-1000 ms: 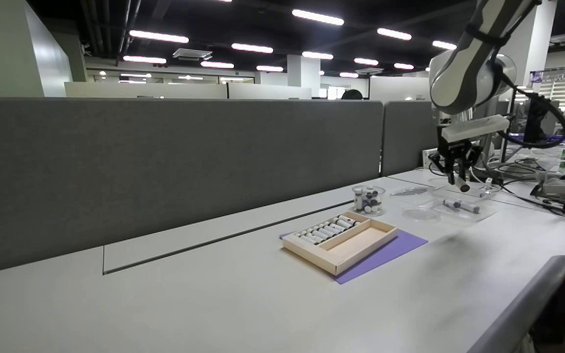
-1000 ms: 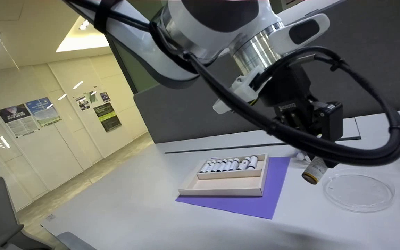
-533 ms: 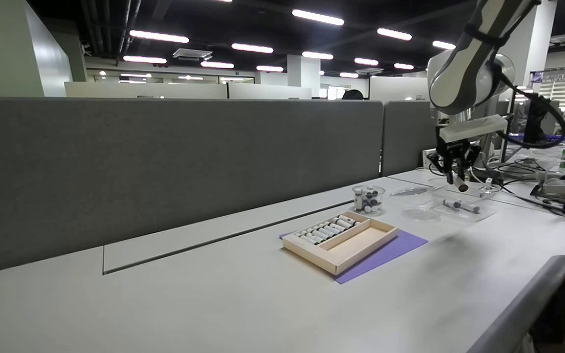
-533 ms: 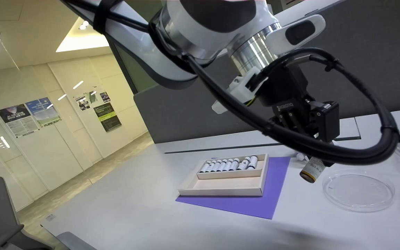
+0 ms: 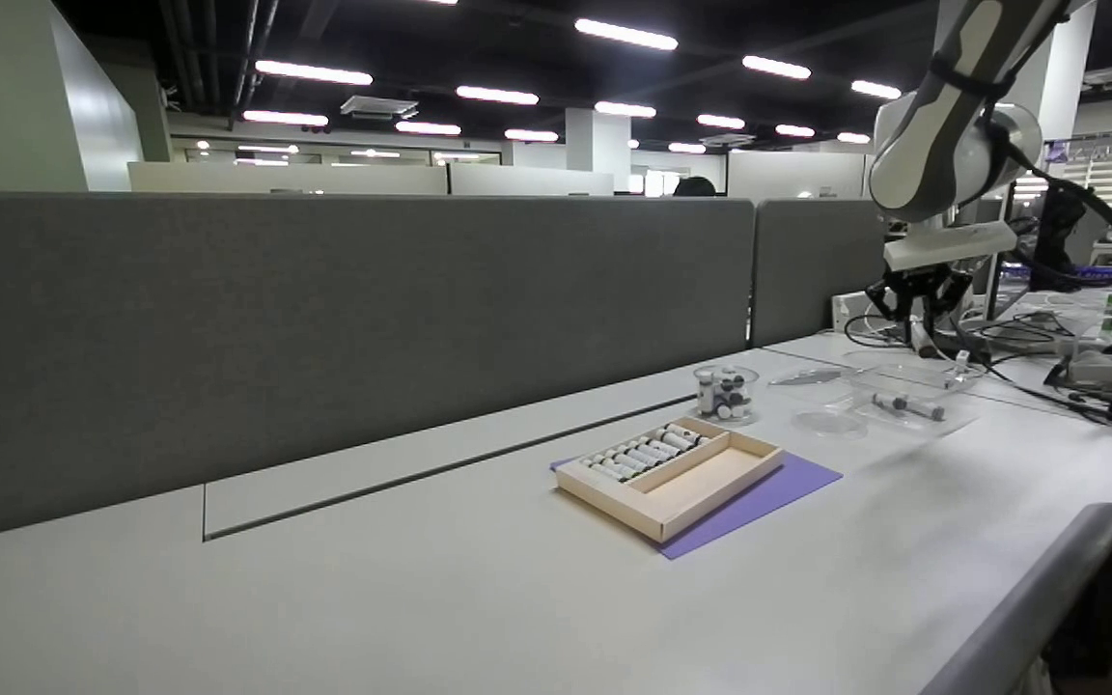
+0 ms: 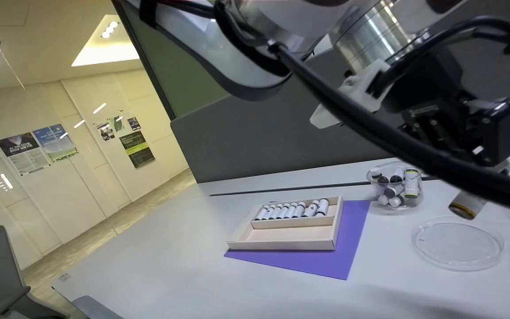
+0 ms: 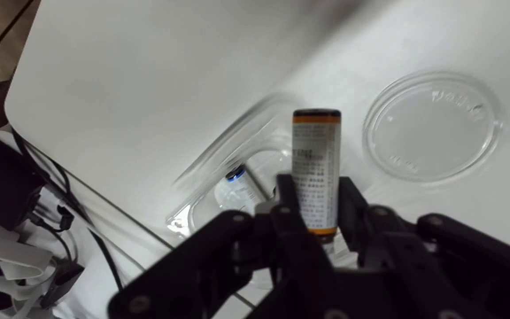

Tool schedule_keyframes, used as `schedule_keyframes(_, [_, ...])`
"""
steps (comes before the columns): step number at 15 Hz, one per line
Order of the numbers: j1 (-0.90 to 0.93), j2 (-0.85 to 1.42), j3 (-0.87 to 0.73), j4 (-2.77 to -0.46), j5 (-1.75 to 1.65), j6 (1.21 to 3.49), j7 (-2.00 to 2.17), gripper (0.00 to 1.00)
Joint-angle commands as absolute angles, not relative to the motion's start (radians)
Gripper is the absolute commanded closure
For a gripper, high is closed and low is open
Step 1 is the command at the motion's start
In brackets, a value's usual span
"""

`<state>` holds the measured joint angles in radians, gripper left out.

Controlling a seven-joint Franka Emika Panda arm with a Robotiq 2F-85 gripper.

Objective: Take the object in the lower segment of the box and put it in the plastic container

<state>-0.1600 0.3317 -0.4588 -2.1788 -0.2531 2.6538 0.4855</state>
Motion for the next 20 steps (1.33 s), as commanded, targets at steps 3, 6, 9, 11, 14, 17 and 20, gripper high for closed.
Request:
schedule_keyframes(3, [-0.257,0.441,-0.473,-2.012,-0.089,2.689,0.511,0.95])
schedule_keyframes(6, [-0.299,0.52,-0.47,-1.911,0.009,2.707,0.516,0.95])
schedule_keyframes(9, [-0.32,0.591,-0.473,-1.829,0.075,2.741,0.528,0.95])
schedule_keyframes(11, [-0.324,0.625,-0.472,-1.785,0.106,2.733,0.527,0.55])
schedule_keyframes(14, [-0.31,0.624,-0.481,-1.772,0.123,2.72,0.521,0.41])
schedule_keyframes(17, [-0.292,0.548,-0.48,-1.817,0.116,2.694,0.488,0.18])
schedule_keyframes(20, [-0.303,0.582,-0.471,-1.794,0.113,2.714,0.484,0.21])
